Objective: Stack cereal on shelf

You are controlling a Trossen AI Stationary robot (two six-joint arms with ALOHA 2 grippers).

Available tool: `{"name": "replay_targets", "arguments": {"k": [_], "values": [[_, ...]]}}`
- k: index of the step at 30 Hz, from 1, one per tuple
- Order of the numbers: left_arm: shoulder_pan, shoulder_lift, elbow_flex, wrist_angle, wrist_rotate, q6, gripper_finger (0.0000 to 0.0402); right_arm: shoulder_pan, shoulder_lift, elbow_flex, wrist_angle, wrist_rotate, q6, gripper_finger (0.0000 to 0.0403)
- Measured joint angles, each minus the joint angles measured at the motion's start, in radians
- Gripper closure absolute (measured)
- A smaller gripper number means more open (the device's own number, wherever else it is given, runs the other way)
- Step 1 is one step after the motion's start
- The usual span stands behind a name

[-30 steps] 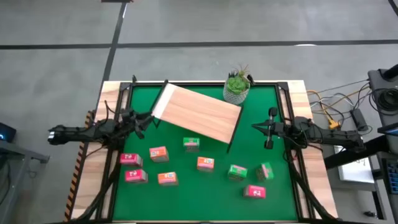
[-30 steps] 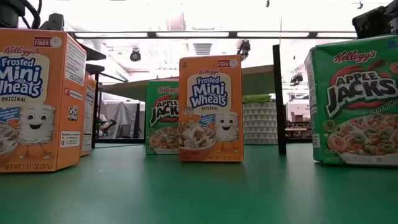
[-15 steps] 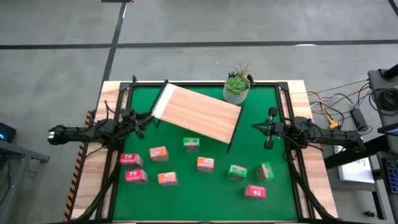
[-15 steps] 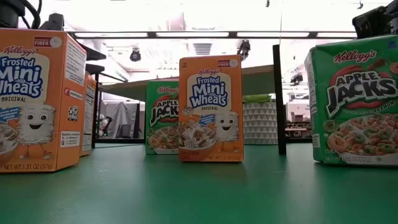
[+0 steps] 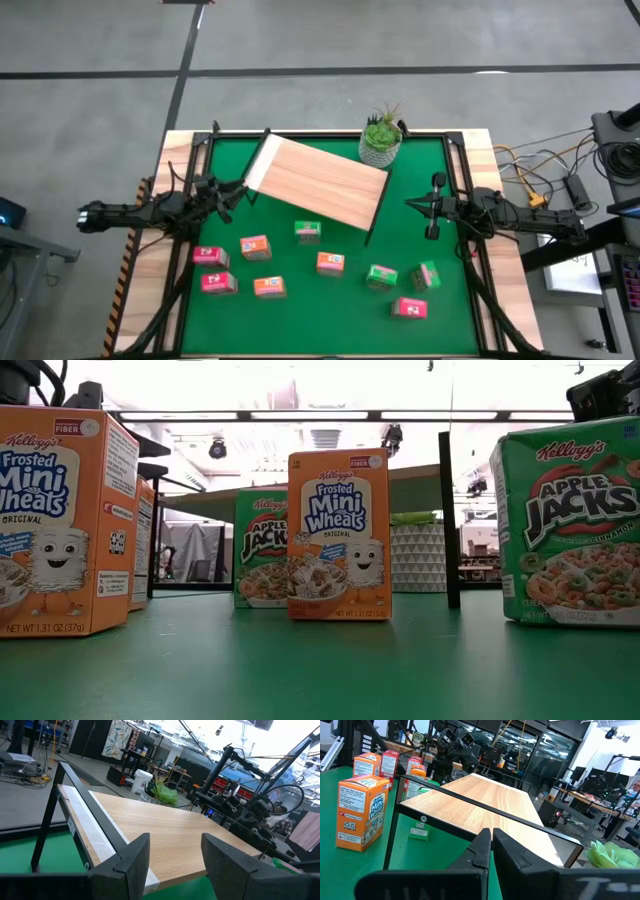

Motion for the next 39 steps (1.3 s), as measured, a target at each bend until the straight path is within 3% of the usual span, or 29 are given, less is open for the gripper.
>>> {"name": "replay_targets", "arguments": {"k": [34,37,39], "values": [[0.000,0.000,0.000,0.000,0.000,0.005,0.0239,0.000,0.003,0.000,0.005,0.000,-0.034,0.0394],[0.000,0.000,0.000,0.016,0.000,0.003,0.0239,0.000,0.003,0.000,0.032,0.000,0.093,0.0394],[0.000,0.001,0.000,0.069,0.010,-0.111,0.0239,0.000,0.003,0.000,0.062,0.000,0.280,0.0394]]}}
